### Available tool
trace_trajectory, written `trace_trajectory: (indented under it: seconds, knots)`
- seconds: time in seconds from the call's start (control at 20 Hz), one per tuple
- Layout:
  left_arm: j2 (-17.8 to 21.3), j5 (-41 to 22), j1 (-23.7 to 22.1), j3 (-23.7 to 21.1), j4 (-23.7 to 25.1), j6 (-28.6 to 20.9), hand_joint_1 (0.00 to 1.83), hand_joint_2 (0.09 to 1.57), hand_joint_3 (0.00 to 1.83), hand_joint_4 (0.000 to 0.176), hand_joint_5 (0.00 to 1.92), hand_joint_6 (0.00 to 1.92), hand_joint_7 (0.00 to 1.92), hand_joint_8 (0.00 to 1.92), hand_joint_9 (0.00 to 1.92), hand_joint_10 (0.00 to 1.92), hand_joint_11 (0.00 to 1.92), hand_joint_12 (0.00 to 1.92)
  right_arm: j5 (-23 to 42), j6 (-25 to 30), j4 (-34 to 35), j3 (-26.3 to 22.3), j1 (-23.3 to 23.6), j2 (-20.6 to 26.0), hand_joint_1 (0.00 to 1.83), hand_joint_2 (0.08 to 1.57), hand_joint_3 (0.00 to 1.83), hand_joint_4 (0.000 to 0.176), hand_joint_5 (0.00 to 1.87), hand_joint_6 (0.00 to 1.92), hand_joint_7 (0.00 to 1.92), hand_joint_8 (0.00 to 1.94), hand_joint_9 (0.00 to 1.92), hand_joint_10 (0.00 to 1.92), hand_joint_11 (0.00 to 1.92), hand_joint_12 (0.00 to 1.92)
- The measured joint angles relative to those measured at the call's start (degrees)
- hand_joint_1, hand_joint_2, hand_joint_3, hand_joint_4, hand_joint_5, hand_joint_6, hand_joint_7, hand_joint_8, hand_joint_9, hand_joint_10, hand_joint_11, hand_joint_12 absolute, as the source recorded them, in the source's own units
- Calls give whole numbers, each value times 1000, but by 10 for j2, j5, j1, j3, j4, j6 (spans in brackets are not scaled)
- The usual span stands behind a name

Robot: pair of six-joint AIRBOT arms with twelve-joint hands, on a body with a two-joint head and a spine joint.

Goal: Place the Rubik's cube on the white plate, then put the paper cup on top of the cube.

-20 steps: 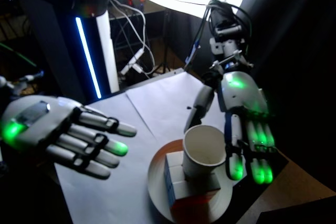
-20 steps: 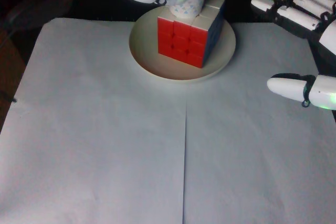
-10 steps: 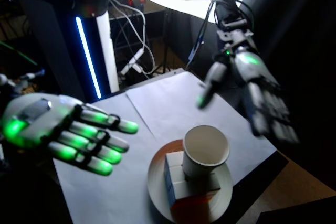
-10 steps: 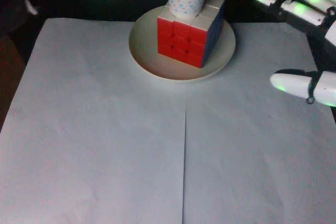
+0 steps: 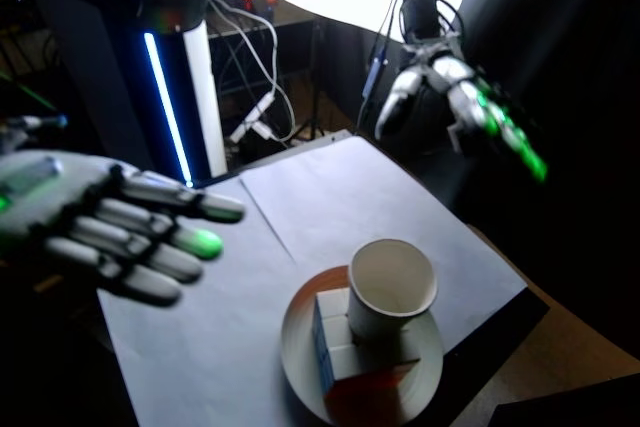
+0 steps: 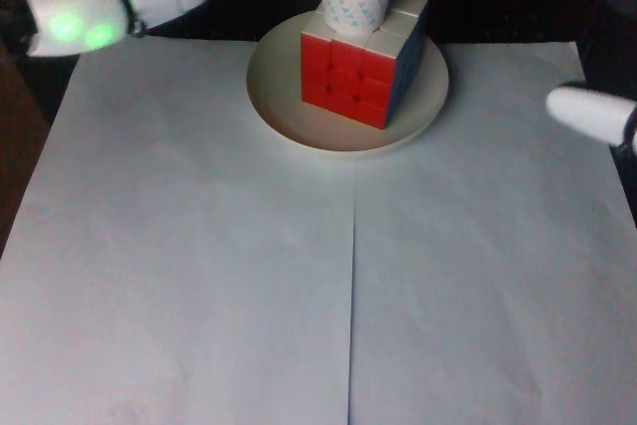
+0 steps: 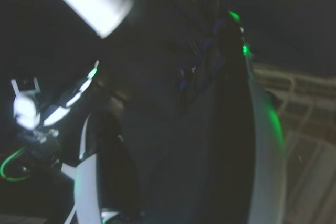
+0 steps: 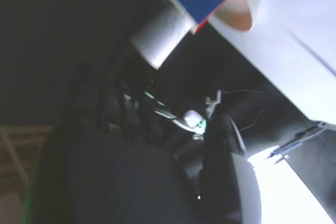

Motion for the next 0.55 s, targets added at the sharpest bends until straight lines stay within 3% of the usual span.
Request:
trace_trajectory:
  seconds: [0.05,0.2,0.3,0.35,0.45,0.5,0.55]
  knots:
    - [7,-20,12,-7,-6,2,551,1159,0,176,0,0,0,0,0,0,0,0,10,0,4,-1,0,4,295,1191,0,140,0,0,0,0,0,0,0,0]
    - [28,-86,54,-37,-37,23,552,1159,0,173,0,0,0,0,0,0,0,0,37,0,2,-9,0,11,181,1215,6,110,0,0,0,0,0,0,0,0]
    - [39,-122,84,-54,-46,32,519,1150,0,176,0,0,0,0,0,0,1,0,53,0,-4,-13,0,17,176,1228,10,139,0,0,0,0,0,0,0,0]
    - [42,-136,91,-57,-49,32,500,1175,7,175,0,0,0,0,0,0,5,3,60,0,-5,-15,0,20,182,1205,0,138,0,0,0,0,0,0,0,0]
    - [54,-166,107,-69,-63,39,554,1212,11,175,0,0,0,0,0,0,0,0,83,0,-1,-19,0,25,193,1263,22,80,0,0,0,0,0,0,0,0]
    - [58,-176,114,-74,-65,46,548,1225,14,174,0,0,0,0,0,0,0,0,89,0,0,-20,0,27,213,1286,29,64,0,0,0,0,0,0,0,0]
    - [65,-196,131,-83,-68,49,547,1228,14,173,0,0,0,0,0,0,0,0,101,0,0,-23,0,31,217,1291,30,61,0,0,0,0,0,0,0,0]
